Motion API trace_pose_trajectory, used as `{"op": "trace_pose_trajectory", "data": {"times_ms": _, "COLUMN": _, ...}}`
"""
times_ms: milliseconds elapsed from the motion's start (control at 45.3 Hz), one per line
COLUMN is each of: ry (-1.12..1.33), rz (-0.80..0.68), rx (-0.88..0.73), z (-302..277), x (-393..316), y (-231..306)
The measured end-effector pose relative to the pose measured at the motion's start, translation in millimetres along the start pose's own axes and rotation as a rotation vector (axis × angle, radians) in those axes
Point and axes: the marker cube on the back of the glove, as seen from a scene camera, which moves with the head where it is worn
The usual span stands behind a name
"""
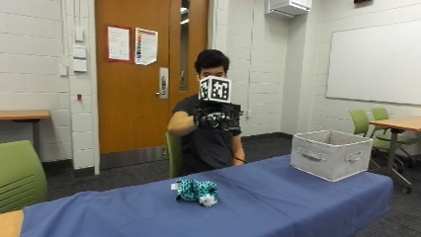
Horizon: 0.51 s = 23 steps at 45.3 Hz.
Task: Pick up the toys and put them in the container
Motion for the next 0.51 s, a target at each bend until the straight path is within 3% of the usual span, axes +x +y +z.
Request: {"op": "trace_pose_trajectory", "data": {"times_ms": 507, "ry": -0.041, "rz": 0.045, "rx": -0.16, "z": 189, "x": 56, "y": 7}}
